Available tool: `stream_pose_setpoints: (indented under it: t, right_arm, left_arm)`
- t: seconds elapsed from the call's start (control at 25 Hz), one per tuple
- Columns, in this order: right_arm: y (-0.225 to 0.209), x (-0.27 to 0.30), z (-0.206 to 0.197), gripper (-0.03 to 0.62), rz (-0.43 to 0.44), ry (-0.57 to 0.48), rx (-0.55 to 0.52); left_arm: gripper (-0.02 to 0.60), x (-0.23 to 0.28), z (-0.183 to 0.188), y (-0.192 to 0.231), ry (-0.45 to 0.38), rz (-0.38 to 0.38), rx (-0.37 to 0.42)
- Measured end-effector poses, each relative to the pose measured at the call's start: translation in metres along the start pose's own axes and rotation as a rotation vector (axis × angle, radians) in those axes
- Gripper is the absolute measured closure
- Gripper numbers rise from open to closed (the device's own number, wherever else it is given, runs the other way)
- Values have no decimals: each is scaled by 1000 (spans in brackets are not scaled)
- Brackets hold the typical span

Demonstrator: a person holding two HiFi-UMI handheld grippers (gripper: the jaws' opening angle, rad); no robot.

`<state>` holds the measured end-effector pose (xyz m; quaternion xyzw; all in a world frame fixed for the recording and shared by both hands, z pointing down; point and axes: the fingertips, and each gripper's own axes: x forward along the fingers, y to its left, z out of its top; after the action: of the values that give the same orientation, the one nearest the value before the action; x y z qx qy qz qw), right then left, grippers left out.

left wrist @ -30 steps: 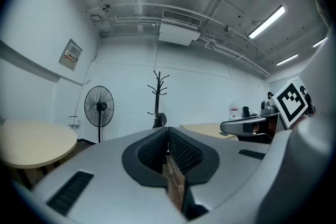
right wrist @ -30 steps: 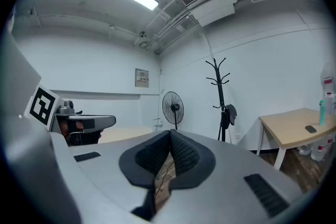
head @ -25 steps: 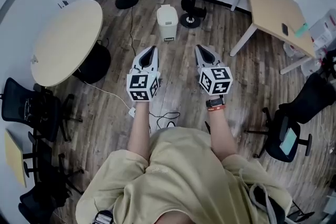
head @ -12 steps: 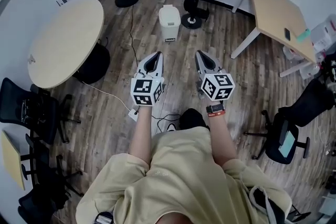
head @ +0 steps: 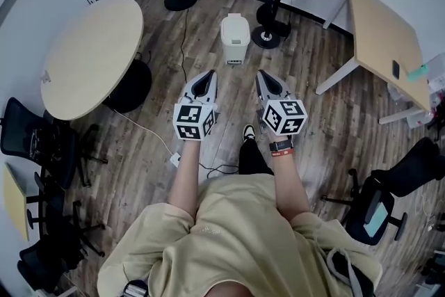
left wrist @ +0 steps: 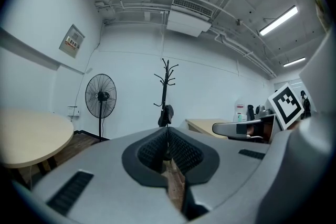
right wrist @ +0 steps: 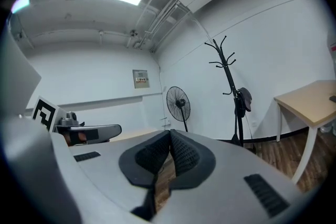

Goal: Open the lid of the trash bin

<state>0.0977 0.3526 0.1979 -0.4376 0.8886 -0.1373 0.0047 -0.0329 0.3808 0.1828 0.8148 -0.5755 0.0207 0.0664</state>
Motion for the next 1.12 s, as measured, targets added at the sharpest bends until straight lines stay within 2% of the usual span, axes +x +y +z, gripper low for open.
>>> stream_pose_setpoints:
  t: [0.24, 0.4, 0.76, 1.12]
  right_arm:
    - [-71, 68, 41, 579, 42, -13, -10]
    - [-116, 112, 60, 579, 59, -5, 2]
    - [-186, 182, 60, 579, 103, 50, 32]
    - [-238, 231, 46, 579, 104, 72, 65]
  left_arm:
    - [557, 99, 26, 10, -28, 24, -10]
    - [557, 157, 32, 20, -18, 48, -27]
    - [557, 248, 28, 39, 19, 92, -29]
    - [557, 309, 8, 37, 58, 63, 10]
